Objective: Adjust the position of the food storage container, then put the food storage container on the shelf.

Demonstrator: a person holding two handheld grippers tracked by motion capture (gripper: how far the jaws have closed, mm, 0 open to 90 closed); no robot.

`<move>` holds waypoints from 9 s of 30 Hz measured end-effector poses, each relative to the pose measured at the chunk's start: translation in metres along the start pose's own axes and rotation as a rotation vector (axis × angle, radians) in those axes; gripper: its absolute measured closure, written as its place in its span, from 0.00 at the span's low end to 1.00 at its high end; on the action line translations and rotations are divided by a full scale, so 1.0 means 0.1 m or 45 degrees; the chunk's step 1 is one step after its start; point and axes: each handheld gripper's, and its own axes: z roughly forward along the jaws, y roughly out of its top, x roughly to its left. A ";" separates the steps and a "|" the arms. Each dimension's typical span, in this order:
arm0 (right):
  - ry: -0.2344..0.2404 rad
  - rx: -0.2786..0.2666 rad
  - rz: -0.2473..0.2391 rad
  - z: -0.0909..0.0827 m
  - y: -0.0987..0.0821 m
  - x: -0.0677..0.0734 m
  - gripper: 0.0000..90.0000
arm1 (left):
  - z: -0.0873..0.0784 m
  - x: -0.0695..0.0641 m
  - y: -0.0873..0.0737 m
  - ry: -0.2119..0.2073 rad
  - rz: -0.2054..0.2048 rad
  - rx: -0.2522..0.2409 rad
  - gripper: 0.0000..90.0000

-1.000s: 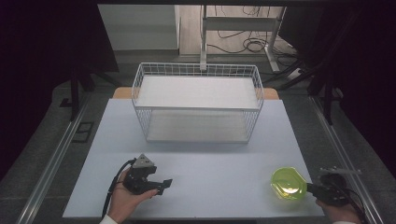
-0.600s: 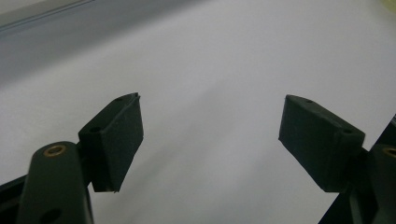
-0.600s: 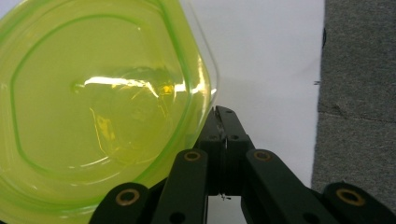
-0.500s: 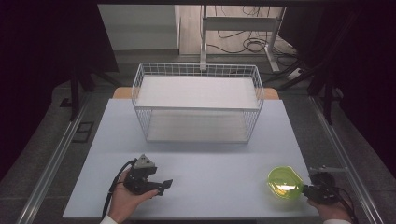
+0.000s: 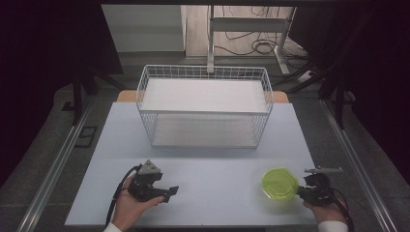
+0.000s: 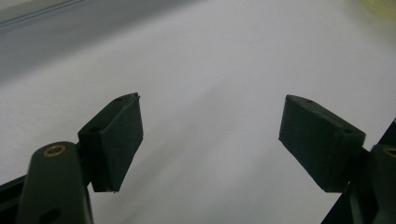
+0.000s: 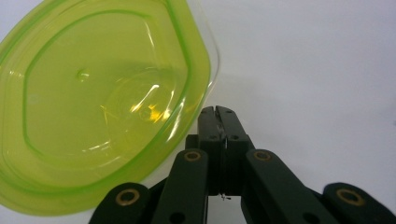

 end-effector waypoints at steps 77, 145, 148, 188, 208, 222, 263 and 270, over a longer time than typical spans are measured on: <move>0.417 -0.269 -0.229 0.18 0.62 0.90 0.40 | -0.08 0.14 -0.04 -0.007 -0.152 -0.054 0.23; 0.890 -0.025 -0.087 0.71 0.90 1.08 0.85 | 0.58 -0.30 0.07 -0.673 -0.617 0.019 0.84; 0.914 -0.033 -0.088 0.70 0.90 1.07 0.85 | 0.57 -0.27 0.07 -0.683 -0.629 0.012 0.86; 1.001 -0.195 -0.170 0.41 0.93 1.11 0.88 | 0.28 -0.12 0.27 -0.750 -0.531 -0.109 0.93; 1.001 -0.344 -0.189 -0.11 1.45 1.16 0.89 | -0.23 0.09 1.04 -0.751 -0.380 -0.192 0.93; 1.006 -0.420 -0.145 -0.33 2.13 1.13 0.89 | -0.46 0.41 1.83 -0.714 -0.307 -0.233 0.93; 0.950 -0.136 0.285 0.05 3.22 1.03 0.77 | -0.04 1.13 2.62 -0.738 -0.735 -0.214 0.81; 0.931 -0.148 0.285 0.07 3.21 1.06 0.67 | -0.01 1.11 2.61 -0.639 -0.730 -0.235 0.64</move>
